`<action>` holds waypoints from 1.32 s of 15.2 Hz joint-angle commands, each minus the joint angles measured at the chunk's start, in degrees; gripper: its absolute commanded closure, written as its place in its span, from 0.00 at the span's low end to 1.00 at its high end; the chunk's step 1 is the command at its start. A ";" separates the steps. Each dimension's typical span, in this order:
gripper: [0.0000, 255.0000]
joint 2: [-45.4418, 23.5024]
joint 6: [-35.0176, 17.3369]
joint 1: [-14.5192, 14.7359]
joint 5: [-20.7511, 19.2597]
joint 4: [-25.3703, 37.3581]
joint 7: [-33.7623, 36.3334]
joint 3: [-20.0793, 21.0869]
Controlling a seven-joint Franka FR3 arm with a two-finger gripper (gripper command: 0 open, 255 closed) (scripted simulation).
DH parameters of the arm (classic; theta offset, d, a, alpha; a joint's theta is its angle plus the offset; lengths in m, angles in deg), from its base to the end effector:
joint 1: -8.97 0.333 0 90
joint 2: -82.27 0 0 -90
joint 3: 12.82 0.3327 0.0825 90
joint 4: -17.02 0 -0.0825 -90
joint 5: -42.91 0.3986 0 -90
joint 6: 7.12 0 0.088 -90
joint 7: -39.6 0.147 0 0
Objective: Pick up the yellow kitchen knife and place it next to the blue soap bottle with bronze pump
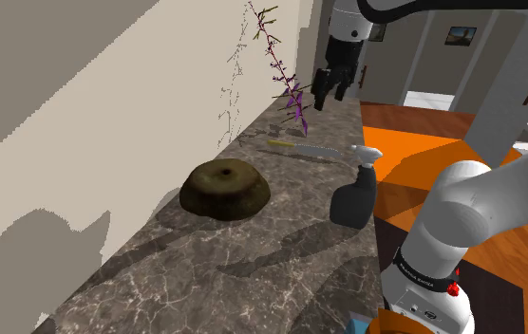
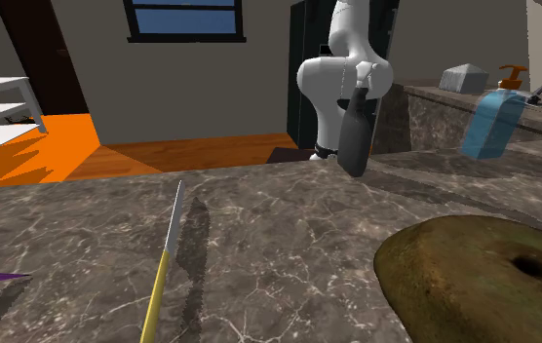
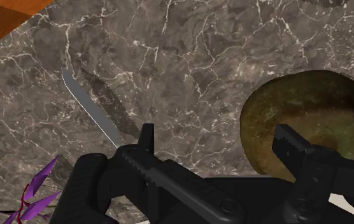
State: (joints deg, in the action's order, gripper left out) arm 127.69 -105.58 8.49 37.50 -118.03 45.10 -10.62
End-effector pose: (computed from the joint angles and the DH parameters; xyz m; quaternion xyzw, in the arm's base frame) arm 0.3287 0.0004 0.5793 0.9946 -0.0341 0.0800 0.0562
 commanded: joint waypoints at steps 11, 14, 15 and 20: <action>0.00 -13.56 -12.41 0.13 -3.52 -1.12 -18.29 -12.28; 0.00 -19.23 -15.83 0.53 -3.52 0.30 -23.91 -15.69; 0.00 -21.26 -16.91 0.69 -3.35 0.95 -25.84 -16.77; 0.00 -32.25 -21.62 1.53 -0.99 5.42 -35.91 -21.62</action>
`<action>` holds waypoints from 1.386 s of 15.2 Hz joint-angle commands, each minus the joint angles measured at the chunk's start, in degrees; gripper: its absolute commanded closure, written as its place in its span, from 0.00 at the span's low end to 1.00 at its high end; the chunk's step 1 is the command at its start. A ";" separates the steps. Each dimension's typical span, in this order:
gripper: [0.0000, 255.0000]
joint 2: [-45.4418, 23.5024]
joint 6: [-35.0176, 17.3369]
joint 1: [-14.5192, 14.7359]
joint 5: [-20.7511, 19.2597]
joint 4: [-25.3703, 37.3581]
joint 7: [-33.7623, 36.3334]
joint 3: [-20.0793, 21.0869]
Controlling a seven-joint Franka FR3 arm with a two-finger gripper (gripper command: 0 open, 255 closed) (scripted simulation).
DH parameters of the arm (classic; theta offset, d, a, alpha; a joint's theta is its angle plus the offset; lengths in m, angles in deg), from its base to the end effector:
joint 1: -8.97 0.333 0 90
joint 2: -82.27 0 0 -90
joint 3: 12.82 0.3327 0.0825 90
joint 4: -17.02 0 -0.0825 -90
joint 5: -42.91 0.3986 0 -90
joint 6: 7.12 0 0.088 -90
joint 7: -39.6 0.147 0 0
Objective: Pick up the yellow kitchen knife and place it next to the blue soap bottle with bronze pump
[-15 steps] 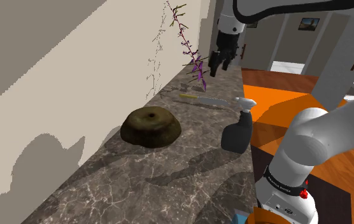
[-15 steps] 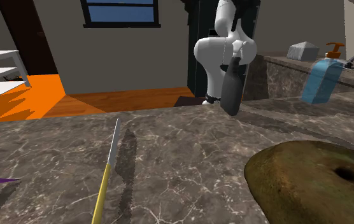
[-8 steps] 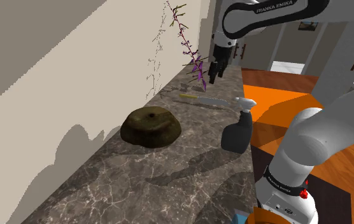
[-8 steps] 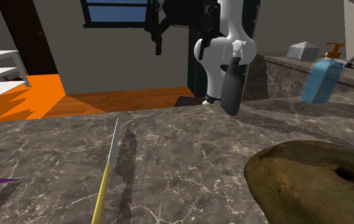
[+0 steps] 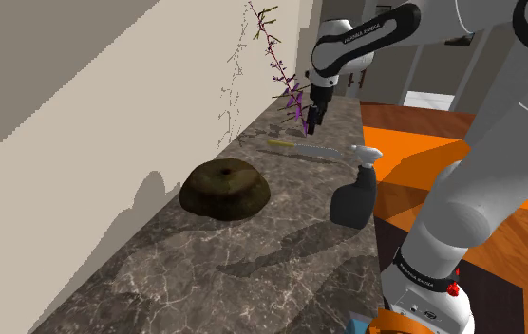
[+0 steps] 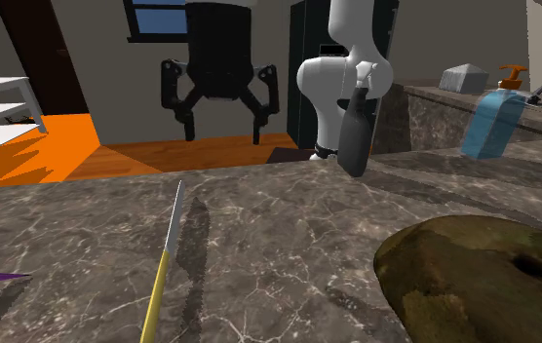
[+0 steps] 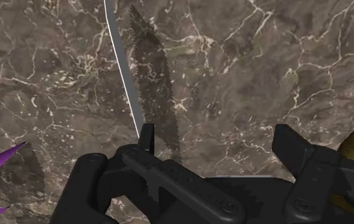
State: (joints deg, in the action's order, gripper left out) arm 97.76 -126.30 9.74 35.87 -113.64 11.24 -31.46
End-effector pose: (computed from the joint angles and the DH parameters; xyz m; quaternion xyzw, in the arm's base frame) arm 0.4588 -0.1623 0.4330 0.9918 0.1239 0.0225 0.0222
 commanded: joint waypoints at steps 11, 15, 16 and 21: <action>0.00 -25.86 -5.84 -1.45 10.69 14.38 -21.93 -4.24; 0.00 -27.49 -8.60 -1.69 11.56 13.11 -22.52 -4.02; 0.00 -27.93 -9.29 -1.76 11.80 12.83 -22.68 -3.95; 0.00 -28.64 -10.36 -1.87 12.18 12.40 -22.95 -3.84</action>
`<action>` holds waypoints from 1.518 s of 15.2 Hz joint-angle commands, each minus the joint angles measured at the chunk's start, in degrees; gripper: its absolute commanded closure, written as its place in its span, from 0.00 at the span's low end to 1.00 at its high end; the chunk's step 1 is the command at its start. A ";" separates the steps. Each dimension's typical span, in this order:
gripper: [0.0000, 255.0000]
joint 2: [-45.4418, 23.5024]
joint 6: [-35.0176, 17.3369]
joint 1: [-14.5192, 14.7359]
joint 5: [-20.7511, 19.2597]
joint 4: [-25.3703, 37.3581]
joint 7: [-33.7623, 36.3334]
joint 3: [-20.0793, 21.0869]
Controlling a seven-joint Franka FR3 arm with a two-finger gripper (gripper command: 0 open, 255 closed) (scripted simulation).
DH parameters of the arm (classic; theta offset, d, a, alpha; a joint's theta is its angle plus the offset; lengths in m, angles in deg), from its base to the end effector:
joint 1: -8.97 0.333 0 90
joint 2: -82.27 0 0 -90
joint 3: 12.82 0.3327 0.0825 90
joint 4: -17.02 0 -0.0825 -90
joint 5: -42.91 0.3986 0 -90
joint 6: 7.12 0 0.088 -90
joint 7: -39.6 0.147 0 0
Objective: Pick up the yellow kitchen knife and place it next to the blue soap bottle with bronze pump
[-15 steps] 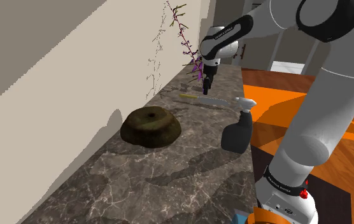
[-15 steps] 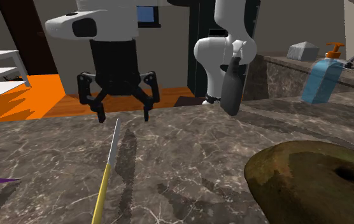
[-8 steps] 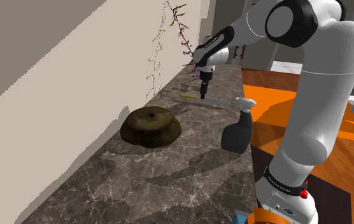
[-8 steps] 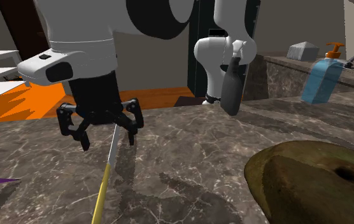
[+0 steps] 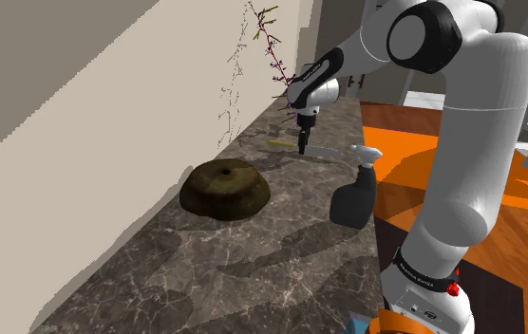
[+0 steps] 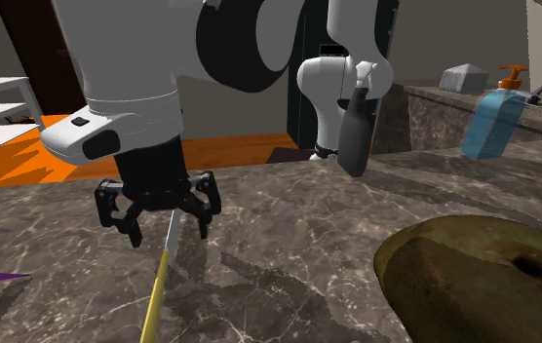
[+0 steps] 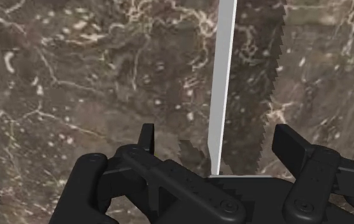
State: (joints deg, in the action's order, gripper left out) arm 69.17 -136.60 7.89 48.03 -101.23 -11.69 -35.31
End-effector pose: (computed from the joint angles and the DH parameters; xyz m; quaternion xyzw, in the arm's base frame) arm 0.5469 -0.2304 0.2970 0.9764 0.2158 -0.0108 0.0033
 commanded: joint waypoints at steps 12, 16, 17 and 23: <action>1.00 -0.03 -0.05 -0.01 0.02 -0.01 -0.02 0.01; 1.00 0.88 1.29 0.12 -0.47 0.50 0.30 -0.15; 1.00 1.32 1.98 0.18 -0.71 0.78 0.45 -0.21; 1.00 3.76 6.13 0.48 -1.99 2.69 1.27 -0.52</action>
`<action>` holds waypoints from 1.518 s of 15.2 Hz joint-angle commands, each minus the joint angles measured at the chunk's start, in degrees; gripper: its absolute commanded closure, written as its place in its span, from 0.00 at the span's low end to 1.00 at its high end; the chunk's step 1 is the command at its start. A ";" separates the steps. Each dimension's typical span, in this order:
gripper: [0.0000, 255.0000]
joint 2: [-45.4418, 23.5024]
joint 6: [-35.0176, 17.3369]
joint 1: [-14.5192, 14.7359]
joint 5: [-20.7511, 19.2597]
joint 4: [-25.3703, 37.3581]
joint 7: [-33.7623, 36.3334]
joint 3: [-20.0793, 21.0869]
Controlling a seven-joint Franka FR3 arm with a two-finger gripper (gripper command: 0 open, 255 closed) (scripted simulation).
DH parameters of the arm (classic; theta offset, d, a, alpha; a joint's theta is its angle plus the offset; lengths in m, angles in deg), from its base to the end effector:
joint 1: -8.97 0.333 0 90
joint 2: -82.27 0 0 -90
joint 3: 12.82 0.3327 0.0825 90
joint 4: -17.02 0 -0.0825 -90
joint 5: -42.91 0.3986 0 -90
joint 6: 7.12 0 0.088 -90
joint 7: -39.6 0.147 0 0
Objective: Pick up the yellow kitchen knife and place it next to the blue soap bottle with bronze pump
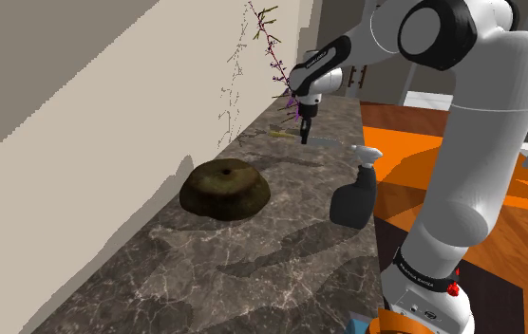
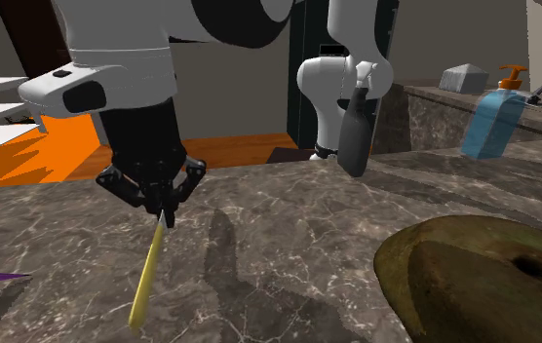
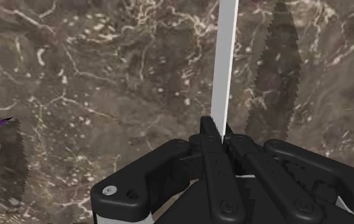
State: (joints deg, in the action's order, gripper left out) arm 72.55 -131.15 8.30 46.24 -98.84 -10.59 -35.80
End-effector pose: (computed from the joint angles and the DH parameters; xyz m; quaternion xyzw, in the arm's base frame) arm 0.5469 -0.2310 0.3405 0.9764 0.2158 -0.0105 0.0034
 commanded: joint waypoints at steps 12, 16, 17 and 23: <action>1.00 4.05 9.25 0.43 -2.00 5.52 1.30 -0.27; 1.00 4.89 12.17 0.50 -2.38 7.67 1.53 -0.29; 1.00 5.07 12.91 0.51 -2.46 8.24 1.57 -0.29; 1.00 5.87 17.37 0.57 -2.82 11.96 1.77 -0.30</action>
State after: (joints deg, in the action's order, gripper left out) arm 78.33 -114.49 8.83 43.47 -87.47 -8.90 -36.12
